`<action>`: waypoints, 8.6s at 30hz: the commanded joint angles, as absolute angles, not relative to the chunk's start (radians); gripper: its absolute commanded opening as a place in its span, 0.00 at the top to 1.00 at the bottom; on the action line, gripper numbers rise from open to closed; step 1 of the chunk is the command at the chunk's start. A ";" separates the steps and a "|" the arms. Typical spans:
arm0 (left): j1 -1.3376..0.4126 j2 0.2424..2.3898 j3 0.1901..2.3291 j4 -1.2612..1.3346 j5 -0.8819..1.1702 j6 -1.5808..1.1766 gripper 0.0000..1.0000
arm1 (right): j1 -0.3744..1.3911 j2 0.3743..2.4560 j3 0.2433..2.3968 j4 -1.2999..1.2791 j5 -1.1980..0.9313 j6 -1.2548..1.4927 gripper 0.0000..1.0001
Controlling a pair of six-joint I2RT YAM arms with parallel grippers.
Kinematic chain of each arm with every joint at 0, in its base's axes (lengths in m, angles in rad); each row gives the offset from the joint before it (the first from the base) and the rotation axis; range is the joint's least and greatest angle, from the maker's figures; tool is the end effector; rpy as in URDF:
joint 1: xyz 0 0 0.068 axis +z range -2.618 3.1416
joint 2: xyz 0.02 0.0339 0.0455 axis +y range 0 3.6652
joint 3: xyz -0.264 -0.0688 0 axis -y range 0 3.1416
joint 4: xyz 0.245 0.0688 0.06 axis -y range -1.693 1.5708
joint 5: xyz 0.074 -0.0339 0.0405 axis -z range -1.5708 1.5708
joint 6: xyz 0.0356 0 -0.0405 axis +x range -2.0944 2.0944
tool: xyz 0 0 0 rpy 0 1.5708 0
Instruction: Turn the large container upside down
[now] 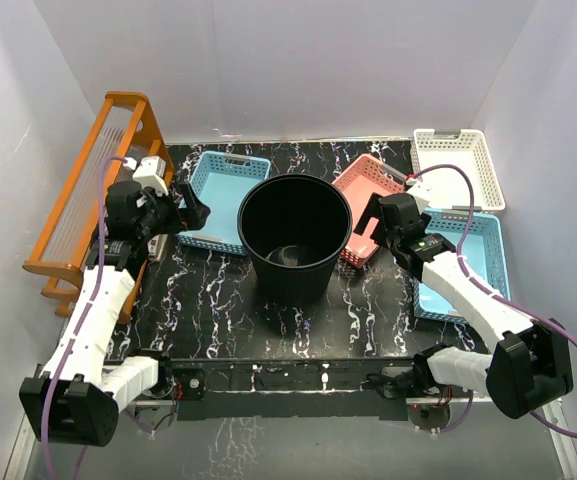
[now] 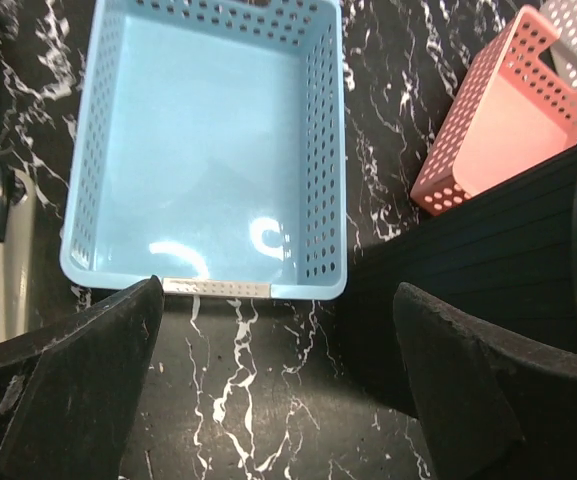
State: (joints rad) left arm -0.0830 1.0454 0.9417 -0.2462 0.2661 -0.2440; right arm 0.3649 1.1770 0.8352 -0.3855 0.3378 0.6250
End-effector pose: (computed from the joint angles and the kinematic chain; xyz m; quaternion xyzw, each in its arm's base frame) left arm 0.2377 -0.0292 0.3391 0.0105 0.8156 -0.1997 0.5429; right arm 0.2378 0.0782 0.2602 0.1849 0.8829 0.0567 0.4280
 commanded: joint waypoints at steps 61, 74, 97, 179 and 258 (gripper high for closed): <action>-0.084 1.024 1.158 -0.303 0.575 -0.333 0.01 | 0.538 1.205 1.392 -0.810 0.138 0.294 1.00; -0.084 1.018 1.214 -0.412 0.408 -0.290 0.01 | 0.538 1.249 1.640 -0.919 0.125 0.206 0.09; -0.084 1.063 1.062 -0.346 0.347 -0.425 0.01 | 0.998 1.339 1.580 -0.936 -0.223 0.044 0.16; -0.084 0.823 0.995 -1.144 0.320 -0.721 0.01 | 0.943 1.126 1.005 -0.606 0.256 0.614 0.61; -0.084 0.793 0.869 -0.892 0.555 -0.757 0.04 | 0.929 1.058 1.110 -0.739 0.362 0.570 0.57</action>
